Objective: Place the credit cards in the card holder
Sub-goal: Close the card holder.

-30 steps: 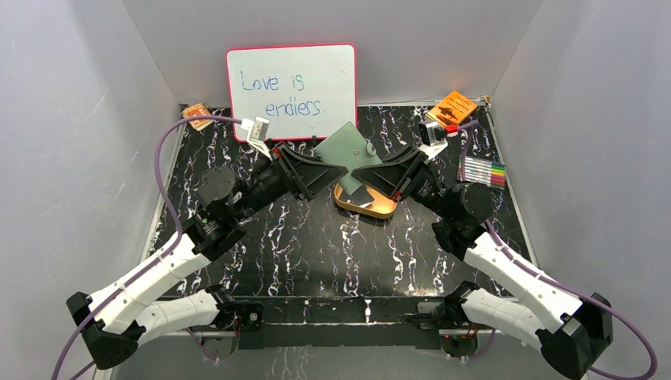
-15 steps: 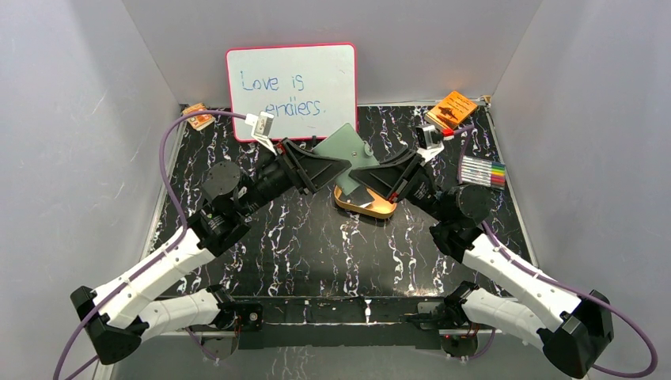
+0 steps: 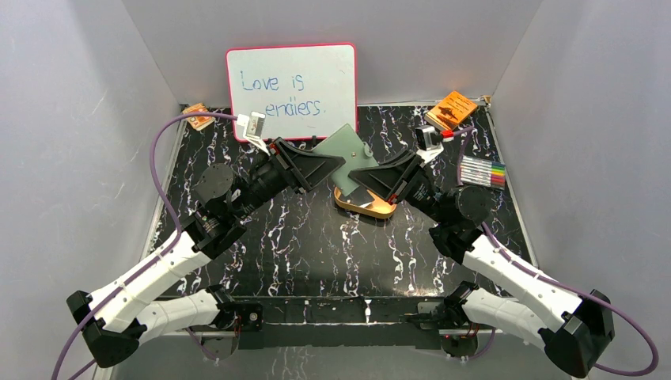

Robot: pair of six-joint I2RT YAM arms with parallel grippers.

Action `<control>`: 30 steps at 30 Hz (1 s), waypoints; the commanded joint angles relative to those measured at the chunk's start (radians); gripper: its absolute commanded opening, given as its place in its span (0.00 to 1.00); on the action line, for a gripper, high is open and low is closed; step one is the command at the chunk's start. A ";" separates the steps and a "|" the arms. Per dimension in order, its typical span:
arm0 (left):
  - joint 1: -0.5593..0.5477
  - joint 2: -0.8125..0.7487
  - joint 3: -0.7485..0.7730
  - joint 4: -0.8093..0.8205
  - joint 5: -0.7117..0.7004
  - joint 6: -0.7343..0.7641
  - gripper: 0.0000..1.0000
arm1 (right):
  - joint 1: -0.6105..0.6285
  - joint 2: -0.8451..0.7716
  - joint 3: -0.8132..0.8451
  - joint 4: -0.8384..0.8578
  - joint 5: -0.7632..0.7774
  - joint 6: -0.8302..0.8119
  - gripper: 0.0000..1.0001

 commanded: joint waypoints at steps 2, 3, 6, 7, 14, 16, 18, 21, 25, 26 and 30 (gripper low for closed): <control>0.001 -0.020 0.001 0.033 0.000 0.008 0.38 | 0.015 -0.008 0.011 0.059 0.024 -0.015 0.00; 0.002 -0.018 0.000 0.033 0.003 0.006 0.38 | 0.017 -0.007 0.010 0.060 0.026 -0.016 0.00; 0.002 -0.012 0.000 0.037 0.020 0.004 0.34 | 0.020 -0.006 0.010 0.060 0.029 -0.019 0.00; 0.002 -0.010 0.000 0.038 0.022 0.004 0.29 | 0.020 -0.006 0.010 0.060 0.031 -0.018 0.00; 0.002 -0.025 0.002 -0.010 -0.007 0.017 0.00 | 0.023 -0.017 0.013 0.017 0.010 -0.041 0.00; 0.002 -0.044 0.007 -0.064 -0.056 0.024 0.00 | 0.023 -0.038 0.032 -0.079 -0.012 -0.086 0.25; 0.002 -0.063 0.038 -0.164 -0.113 0.037 0.00 | 0.023 -0.081 0.068 -0.252 -0.015 -0.162 0.50; 0.002 -0.070 0.138 -0.412 -0.220 0.072 0.00 | 0.023 -0.161 0.176 -0.616 0.029 -0.340 0.64; 0.002 -0.071 0.239 -0.686 -0.331 0.091 0.00 | 0.023 -0.182 0.379 -1.091 0.137 -0.594 0.68; 0.002 -0.071 0.253 -0.736 -0.342 0.092 0.00 | 0.024 -0.162 0.428 -1.175 0.167 -0.631 0.68; 0.001 -0.069 0.269 -0.837 -0.342 0.086 0.00 | 0.024 -0.023 0.608 -1.392 0.174 -0.742 0.68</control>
